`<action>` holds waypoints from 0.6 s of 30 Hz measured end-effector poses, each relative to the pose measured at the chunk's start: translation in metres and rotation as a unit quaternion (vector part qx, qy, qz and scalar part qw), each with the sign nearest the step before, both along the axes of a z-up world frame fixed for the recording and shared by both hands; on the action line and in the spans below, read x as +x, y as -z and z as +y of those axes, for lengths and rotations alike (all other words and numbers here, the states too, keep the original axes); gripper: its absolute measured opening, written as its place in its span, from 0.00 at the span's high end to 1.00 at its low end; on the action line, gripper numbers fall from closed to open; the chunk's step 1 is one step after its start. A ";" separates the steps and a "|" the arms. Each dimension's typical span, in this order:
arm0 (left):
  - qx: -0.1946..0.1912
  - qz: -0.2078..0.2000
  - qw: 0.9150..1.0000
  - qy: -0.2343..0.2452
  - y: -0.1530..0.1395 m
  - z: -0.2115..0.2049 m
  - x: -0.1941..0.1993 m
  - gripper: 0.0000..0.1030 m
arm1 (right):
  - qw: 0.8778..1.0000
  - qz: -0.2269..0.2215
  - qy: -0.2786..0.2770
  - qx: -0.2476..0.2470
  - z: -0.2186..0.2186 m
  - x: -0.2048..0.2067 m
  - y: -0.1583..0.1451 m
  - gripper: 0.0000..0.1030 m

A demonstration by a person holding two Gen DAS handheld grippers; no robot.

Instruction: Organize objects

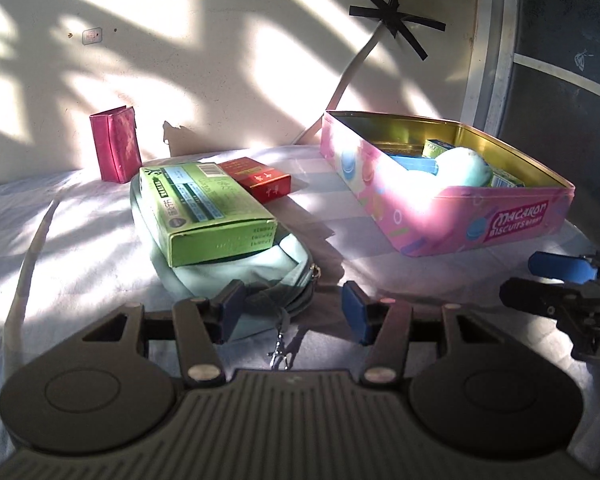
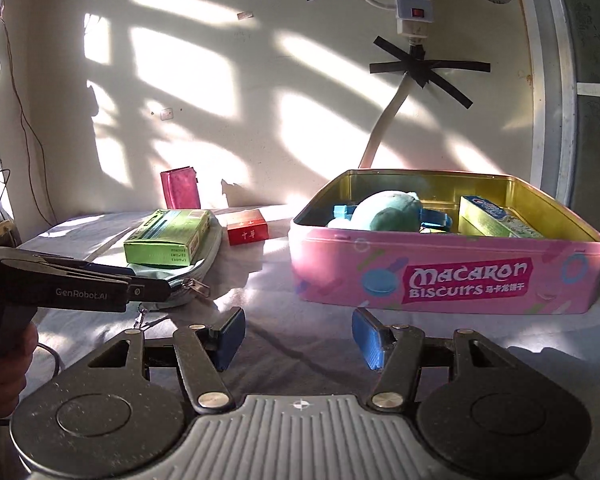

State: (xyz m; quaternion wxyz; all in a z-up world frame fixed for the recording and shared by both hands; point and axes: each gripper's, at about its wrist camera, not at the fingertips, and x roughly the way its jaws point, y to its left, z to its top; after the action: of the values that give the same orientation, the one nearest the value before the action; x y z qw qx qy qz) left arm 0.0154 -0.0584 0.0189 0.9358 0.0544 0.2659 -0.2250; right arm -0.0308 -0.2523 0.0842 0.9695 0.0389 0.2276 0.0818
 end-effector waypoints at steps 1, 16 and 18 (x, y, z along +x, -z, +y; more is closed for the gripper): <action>0.009 -0.012 1.000 -0.001 0.000 0.001 -0.004 0.45 | 1.000 0.005 -0.006 0.002 0.007 0.002 0.004 0.49; -0.004 0.020 0.995 -0.094 0.017 0.074 0.016 0.45 | 0.988 0.045 -0.097 -0.115 0.060 0.062 -0.031 0.53; -0.017 0.013 0.994 -0.106 0.013 0.083 0.017 0.45 | 0.982 -0.010 -0.106 -0.155 0.067 0.074 -0.089 0.53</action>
State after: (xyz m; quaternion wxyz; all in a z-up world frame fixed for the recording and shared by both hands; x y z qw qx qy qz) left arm 0.0320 0.0242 0.0059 0.9517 0.0073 0.2783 -0.1292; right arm 0.0429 -0.1856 0.1730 0.9519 -0.1367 0.2307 0.1481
